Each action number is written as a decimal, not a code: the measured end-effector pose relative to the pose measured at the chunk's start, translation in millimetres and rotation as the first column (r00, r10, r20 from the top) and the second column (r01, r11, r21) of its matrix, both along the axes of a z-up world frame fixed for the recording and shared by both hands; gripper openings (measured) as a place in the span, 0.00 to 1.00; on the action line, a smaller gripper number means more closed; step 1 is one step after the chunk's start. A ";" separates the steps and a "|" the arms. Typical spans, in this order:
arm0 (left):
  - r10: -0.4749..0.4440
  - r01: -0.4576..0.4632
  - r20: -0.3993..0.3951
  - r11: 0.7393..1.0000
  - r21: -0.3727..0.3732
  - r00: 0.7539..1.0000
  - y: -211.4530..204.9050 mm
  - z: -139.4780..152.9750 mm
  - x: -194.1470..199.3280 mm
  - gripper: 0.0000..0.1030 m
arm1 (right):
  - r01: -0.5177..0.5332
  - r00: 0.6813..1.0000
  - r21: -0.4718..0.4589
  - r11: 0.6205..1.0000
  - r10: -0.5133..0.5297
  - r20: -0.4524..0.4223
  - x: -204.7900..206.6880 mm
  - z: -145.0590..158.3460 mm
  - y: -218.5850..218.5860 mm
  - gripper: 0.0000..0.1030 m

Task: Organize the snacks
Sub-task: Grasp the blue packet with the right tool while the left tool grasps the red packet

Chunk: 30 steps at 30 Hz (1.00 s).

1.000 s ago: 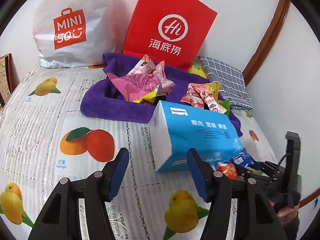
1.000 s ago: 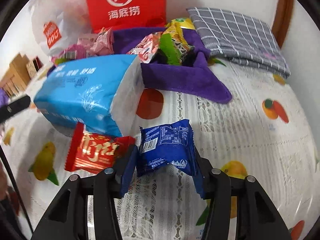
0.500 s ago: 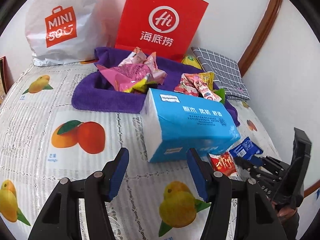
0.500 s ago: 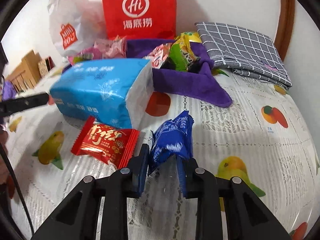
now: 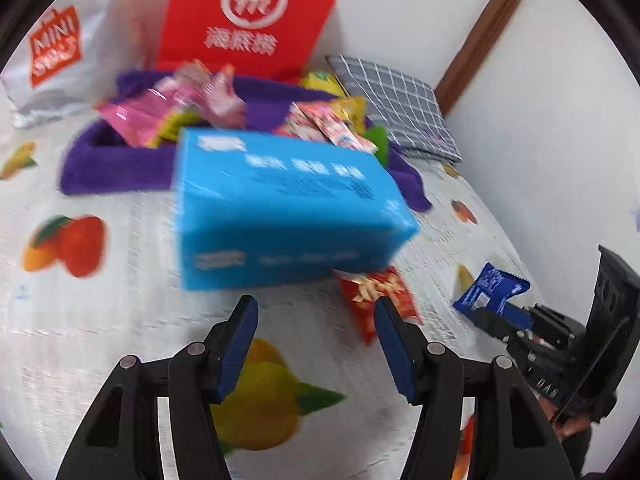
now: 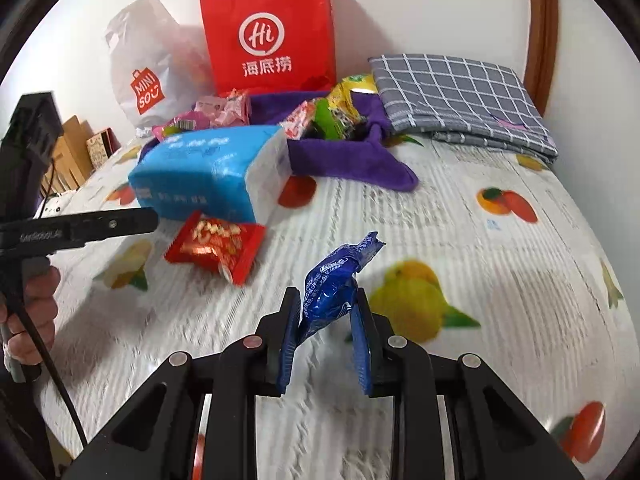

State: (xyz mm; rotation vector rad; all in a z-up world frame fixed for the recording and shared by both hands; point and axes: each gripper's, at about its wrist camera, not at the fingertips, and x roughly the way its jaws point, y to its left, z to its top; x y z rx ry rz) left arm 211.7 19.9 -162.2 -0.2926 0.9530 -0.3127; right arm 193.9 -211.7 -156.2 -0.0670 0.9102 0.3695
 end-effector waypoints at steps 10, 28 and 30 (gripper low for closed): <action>-0.029 0.028 -0.051 0.999 -0.015 0.998 -37.8 -9.8 12.8 0.71 | 0.079 0.997 -0.018 0.997 -0.080 -0.016 -14.5 -11.9 -35.1 0.23; 0.033 -0.030 -0.007 0.957 0.290 0.999 -66.1 -7.2 5.4 0.48 | 0.037 0.999 0.041 0.998 -0.036 -0.024 -28.1 -9.4 -26.6 0.20; 0.066 -0.063 -0.001 0.951 0.302 0.998 -50.9 -5.6 -5.5 0.48 | 0.015 0.999 0.065 0.998 -0.013 -0.029 -28.4 -8.4 -19.7 0.20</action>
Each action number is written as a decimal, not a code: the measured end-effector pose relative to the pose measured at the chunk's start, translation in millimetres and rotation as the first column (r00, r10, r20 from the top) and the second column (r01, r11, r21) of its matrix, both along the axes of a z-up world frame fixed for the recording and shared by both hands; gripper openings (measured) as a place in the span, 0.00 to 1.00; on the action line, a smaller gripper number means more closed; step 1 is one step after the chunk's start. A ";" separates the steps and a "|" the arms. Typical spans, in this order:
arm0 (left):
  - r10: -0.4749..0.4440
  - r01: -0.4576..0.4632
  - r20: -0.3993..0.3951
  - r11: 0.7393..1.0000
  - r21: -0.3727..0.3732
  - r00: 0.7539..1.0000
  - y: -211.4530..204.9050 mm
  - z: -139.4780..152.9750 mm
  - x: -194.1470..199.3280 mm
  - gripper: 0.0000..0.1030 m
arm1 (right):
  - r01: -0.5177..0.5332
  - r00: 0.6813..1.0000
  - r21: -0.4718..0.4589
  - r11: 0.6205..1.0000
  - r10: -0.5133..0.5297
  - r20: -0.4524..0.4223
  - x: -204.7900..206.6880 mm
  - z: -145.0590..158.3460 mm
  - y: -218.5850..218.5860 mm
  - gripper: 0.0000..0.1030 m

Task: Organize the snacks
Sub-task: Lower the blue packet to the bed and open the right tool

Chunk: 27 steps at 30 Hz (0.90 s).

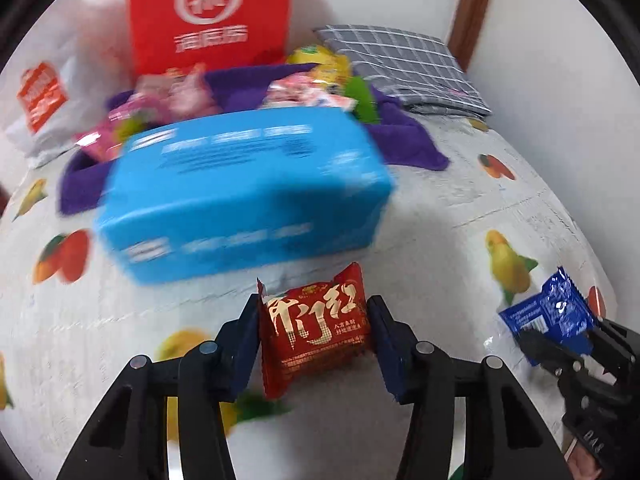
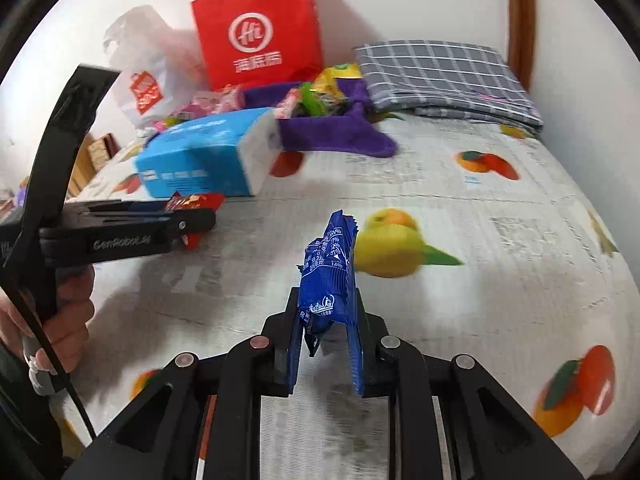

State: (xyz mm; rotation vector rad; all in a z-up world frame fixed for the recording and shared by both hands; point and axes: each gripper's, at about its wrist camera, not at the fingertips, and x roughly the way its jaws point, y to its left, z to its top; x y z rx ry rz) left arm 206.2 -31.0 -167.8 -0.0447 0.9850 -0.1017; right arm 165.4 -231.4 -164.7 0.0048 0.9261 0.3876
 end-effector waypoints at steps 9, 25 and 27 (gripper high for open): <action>0.102 -0.102 0.005 0.995 0.018 0.995 50.7 -2.8 -19.5 0.50 | -0.027 0.999 -0.054 0.998 0.026 -0.021 -5.8 -2.8 18.4 0.44; 0.067 -0.068 0.047 0.998 0.012 0.997 48.8 -5.0 -24.3 0.57 | -0.011 1.000 -0.153 0.988 0.012 0.005 3.3 7.0 -0.6 0.67; 0.067 -0.067 0.048 0.998 0.006 0.997 49.3 -4.8 -24.4 0.57 | -0.042 0.999 -0.150 0.988 0.043 0.003 3.8 6.7 4.6 0.67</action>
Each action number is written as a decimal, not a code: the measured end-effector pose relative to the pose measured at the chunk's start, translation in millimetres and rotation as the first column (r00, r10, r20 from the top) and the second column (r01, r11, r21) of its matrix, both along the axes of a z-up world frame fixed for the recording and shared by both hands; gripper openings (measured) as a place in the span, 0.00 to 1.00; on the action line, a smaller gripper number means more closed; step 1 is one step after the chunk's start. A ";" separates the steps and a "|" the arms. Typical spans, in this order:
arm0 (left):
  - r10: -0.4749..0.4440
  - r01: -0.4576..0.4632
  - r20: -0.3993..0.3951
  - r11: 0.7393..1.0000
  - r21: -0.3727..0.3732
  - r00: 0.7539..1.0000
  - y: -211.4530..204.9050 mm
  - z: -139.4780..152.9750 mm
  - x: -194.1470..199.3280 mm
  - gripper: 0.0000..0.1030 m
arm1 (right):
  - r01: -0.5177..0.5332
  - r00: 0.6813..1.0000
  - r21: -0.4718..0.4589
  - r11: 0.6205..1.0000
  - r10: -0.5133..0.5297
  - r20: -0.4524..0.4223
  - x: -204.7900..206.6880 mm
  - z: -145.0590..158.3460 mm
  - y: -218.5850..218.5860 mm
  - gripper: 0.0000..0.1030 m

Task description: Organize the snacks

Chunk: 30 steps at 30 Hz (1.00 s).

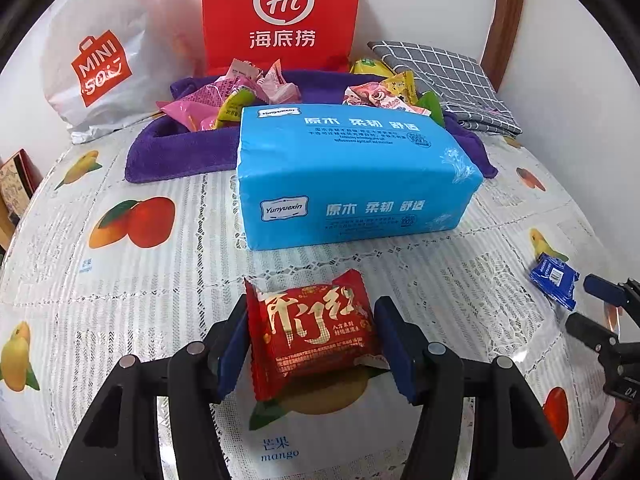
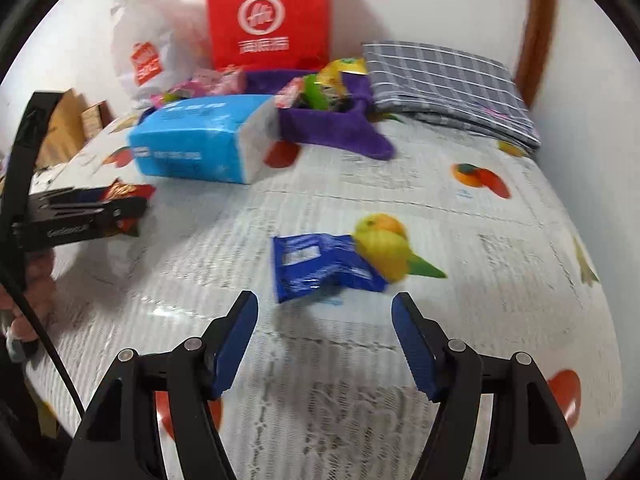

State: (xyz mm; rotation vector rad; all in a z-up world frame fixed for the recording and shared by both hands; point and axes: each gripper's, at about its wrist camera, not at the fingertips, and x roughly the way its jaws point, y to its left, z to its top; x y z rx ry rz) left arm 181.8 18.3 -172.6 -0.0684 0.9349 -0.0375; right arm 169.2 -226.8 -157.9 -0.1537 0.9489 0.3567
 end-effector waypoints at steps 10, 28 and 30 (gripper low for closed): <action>-0.004 0.004 0.000 1.000 0.012 1.000 -3.3 -0.3 0.5 0.57 | 0.016 1.000 -0.004 1.000 -0.016 0.007 25.4 1.2 12.0 0.69; -0.002 0.002 -0.003 0.999 -0.053 1.000 5.6 2.3 -2.3 0.54 | 0.010 0.999 0.077 0.997 -0.007 -0.035 33.3 -11.5 14.5 0.43; -0.006 0.005 -0.008 0.998 -0.066 1.000 7.3 3.8 -4.3 0.53 | 0.011 0.999 0.101 0.995 -0.008 -0.032 30.1 -6.7 13.8 0.43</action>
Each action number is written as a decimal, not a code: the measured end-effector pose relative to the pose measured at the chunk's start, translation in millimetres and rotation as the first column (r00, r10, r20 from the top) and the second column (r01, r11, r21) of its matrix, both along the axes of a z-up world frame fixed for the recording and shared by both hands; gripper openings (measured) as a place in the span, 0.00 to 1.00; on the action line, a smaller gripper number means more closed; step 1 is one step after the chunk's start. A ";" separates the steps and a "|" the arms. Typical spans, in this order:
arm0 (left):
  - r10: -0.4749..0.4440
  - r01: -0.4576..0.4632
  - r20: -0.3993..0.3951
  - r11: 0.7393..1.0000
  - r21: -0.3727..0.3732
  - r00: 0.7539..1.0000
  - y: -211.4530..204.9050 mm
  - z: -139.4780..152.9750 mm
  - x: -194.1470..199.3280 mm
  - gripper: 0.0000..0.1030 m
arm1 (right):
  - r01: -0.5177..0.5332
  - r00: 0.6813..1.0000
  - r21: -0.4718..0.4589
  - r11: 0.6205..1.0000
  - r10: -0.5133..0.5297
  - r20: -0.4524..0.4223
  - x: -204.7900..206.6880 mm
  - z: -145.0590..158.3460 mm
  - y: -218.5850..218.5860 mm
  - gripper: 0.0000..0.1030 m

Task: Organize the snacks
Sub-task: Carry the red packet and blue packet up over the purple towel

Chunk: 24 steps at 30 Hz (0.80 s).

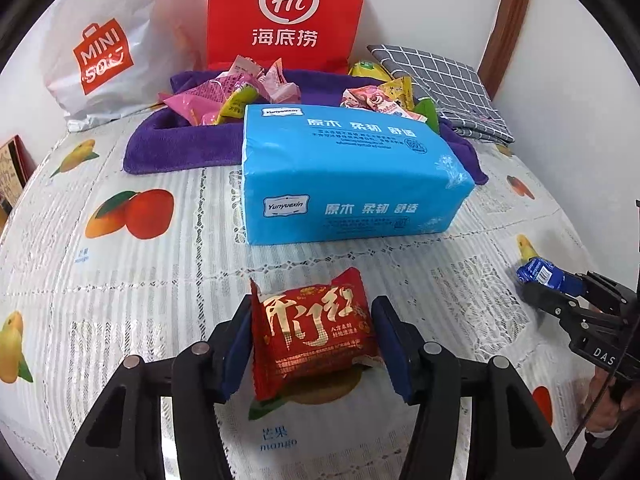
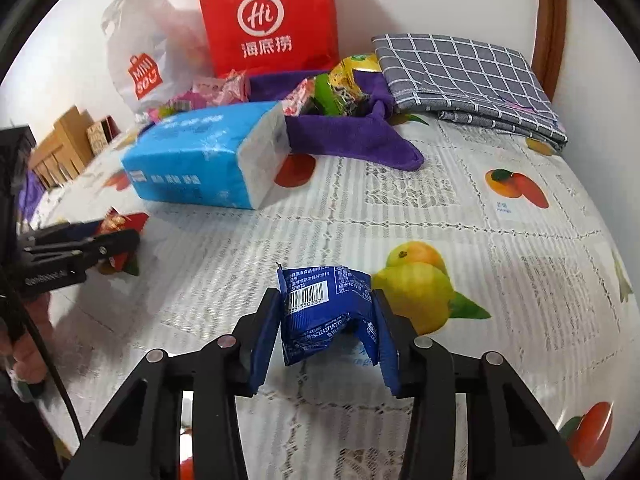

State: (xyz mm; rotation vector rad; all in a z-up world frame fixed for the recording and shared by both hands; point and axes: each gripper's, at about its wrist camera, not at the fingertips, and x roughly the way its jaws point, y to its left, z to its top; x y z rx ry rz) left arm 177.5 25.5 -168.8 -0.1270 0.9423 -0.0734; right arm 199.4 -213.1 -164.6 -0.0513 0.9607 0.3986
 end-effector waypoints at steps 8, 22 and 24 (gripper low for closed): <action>0.003 -0.002 0.020 0.999 -0.047 1.000 9.7 21.1 -10.9 0.52 | 0.018 1.000 0.038 0.999 -0.018 0.011 -12.0 17.9 6.5 0.43; 0.004 0.000 0.066 0.998 -0.061 0.998 12.0 78.9 -3.3 0.52 | 0.005 0.999 0.107 0.994 -0.010 0.047 5.1 74.3 51.3 0.43; 0.005 0.000 0.072 0.998 -0.062 0.997 12.0 86.4 -0.3 0.52 | 0.012 0.999 0.102 0.995 -0.017 0.050 10.1 80.1 54.4 0.43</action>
